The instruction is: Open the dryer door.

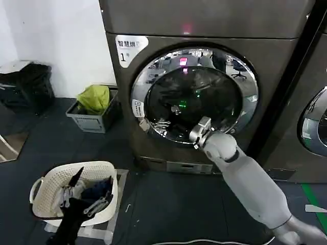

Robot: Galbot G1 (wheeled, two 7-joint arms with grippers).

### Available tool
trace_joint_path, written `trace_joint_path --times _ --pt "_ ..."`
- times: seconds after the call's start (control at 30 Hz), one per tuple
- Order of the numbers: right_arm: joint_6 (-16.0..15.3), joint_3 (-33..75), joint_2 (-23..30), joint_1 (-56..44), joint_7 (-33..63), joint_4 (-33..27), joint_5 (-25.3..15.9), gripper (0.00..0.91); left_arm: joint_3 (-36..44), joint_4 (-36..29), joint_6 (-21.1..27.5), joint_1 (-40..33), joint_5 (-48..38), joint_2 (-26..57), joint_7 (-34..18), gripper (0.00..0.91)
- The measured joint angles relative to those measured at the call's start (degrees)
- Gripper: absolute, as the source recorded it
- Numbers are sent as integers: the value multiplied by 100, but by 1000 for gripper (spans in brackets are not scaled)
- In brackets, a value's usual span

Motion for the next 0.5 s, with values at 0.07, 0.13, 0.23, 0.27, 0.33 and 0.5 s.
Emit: trace_joint_path --times 0.07,0.13,0.23,0.27,0.33,0.5 --pt "0 -38 30 36 1 -41 -7 907 1 0 0 -5 -1 0 1 907" --pt "0 -73 62 70 4 -81 -13 907 1 0 0 -7 -4 -1 1 907" --pt "0 -123 114 113 6 -148 -25 907 1 9 -3 -7 -7 -2 0 907" --pt "0 -140 131 123 6 -171 -33 907 1 11 -3 -7 -7 -3 0 907" --pt "0 -174 159 148 3 -218 -45 907 1 12 -6 -5 -8 -7 0 907" --pt "8 -265 237 229 -4 -354 -59 907 -1 12 -8 -1 -8 -11 1 907"
